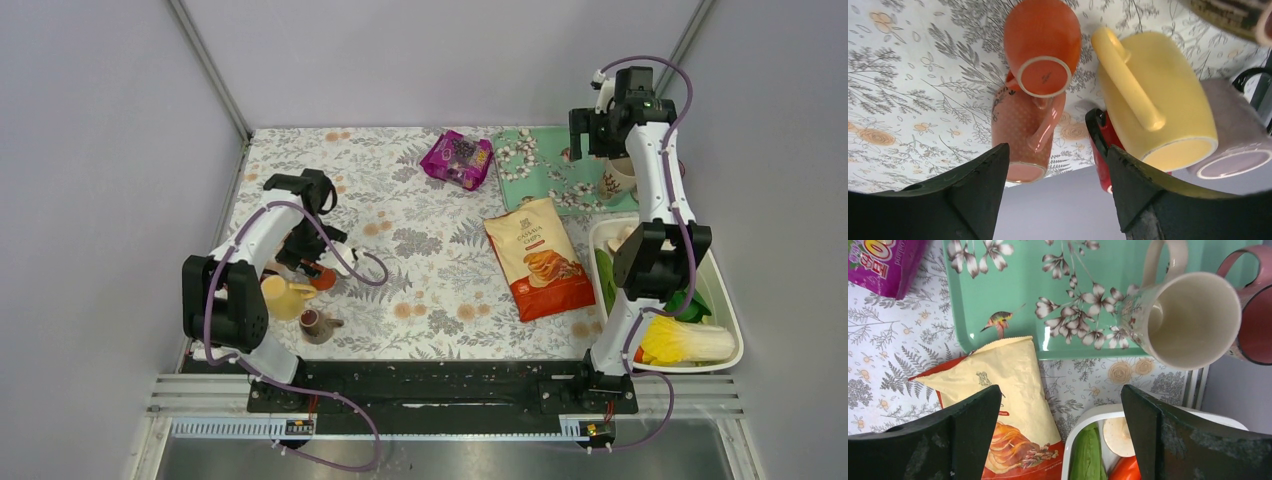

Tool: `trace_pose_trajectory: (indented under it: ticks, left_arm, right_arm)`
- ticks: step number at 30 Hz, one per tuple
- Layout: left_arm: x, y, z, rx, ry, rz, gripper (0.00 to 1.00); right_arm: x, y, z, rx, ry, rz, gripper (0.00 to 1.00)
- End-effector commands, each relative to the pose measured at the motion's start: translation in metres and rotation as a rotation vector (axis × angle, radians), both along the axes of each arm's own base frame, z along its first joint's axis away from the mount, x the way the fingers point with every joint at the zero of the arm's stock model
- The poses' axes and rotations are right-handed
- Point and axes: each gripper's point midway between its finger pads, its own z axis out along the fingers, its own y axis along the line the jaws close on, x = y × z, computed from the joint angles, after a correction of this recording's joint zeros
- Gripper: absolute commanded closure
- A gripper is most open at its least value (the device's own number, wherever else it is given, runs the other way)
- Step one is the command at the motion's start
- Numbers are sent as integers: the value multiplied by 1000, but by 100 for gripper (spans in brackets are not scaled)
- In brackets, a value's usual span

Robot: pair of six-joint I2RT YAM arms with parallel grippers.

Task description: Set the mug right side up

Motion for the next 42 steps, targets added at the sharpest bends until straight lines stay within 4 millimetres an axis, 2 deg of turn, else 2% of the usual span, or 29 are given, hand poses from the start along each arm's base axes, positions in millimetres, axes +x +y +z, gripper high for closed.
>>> trace_pose_trajectory:
  ticks: [1,5,10,14,20,24,32,34,35,37,38,42]
  left_arm:
    - [10,10,-4,38,-2,-141,25]
    - [24,13,-14,48,-40,-150,28]
    - [30,11,-29,14,-59,-141,30]
    - [39,10,-40,10,-90,-123,36]
    - [70,-1,-37,-52,-166,10,46]
    - [86,8,-41,-2,-193,132,46]
    - [84,31,-52,136,-174,223,56]
    - [86,30,-53,134,-175,236,63]
    - [87,29,-54,132,-176,243,71]
    - [91,29,-52,130,-186,261,95]
    - [93,28,-50,125,-191,267,100]
    - [111,20,-33,69,-256,348,100]
  right_arm:
    - [-3,9,40,27,-121,20,1]
    - [-6,14,43,48,-135,38,1]
    - [-11,15,44,52,-141,44,1]
    - [-14,17,44,56,-140,52,1]
    - [-18,21,42,74,-134,66,1]
    - [-18,23,38,83,-124,69,1]
    - [-19,27,33,104,-112,77,1]
    - [-18,28,33,109,-113,78,0]
    - [-18,28,33,111,-114,79,1]
    - [-19,28,36,112,-120,80,0]
    - [-20,29,37,114,-122,80,1]
    - [-23,31,47,121,-143,78,1]
